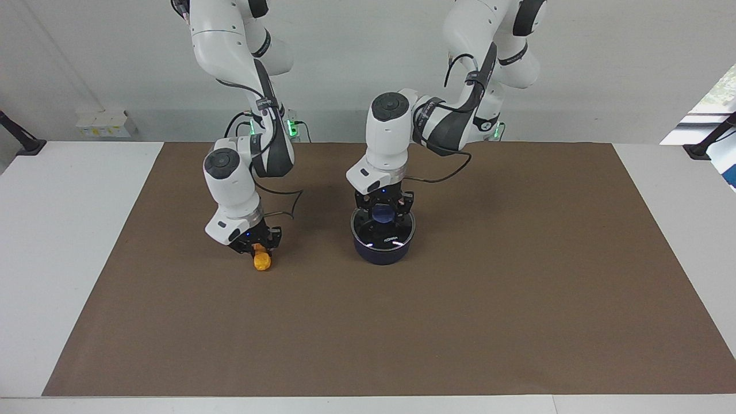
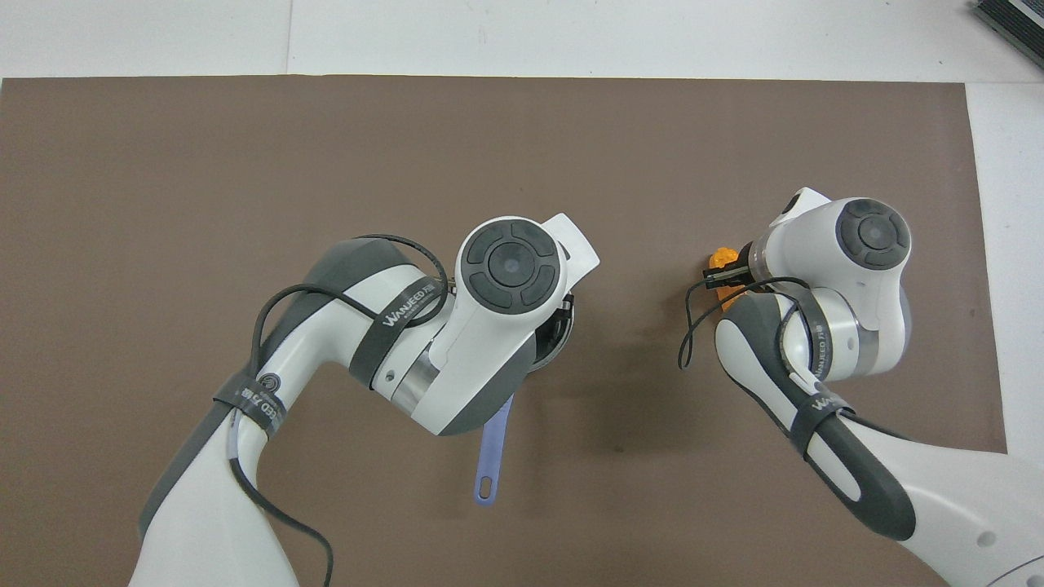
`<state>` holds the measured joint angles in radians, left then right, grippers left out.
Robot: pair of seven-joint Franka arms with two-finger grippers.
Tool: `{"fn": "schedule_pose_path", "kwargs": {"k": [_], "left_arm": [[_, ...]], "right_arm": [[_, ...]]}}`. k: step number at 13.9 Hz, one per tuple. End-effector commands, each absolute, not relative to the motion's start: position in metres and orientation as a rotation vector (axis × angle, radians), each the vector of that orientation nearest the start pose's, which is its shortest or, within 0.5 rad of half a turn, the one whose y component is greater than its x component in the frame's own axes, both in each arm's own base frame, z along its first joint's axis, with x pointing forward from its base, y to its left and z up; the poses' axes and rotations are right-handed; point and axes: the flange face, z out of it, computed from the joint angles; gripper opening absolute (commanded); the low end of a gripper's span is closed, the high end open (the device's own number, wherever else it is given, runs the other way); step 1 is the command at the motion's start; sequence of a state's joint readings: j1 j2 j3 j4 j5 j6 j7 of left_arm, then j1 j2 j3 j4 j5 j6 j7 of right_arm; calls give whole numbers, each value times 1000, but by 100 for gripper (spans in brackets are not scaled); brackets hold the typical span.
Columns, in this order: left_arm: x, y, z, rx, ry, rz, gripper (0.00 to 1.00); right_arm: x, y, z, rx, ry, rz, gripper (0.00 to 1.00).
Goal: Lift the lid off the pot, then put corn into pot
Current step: 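Lift the glass lid off the pot with the left gripper, moving it aside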
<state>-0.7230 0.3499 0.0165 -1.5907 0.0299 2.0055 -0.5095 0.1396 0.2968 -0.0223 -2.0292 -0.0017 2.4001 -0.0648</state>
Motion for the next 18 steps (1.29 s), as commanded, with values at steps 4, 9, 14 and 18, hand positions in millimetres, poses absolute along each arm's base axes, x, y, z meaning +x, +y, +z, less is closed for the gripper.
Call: {"fn": "schedule_pose_path", "kwargs": {"k": [4, 9, 14, 18], "left_arm": [[532, -371, 497, -3134, 194, -168, 0], [570, -271, 530, -3114, 242, -168, 0], [596, -174, 548, -3081, 387, -161, 0], [601, -103, 560, -3080, 395, -115, 0]], "right_arm": [[607, 73, 339, -3115, -253, -187, 35], [616, 121, 392, -3101, -12, -203, 35], [601, 217, 424, -3039, 248, -241, 34], [592, 253, 429, -2940, 396, -202, 31]]}}
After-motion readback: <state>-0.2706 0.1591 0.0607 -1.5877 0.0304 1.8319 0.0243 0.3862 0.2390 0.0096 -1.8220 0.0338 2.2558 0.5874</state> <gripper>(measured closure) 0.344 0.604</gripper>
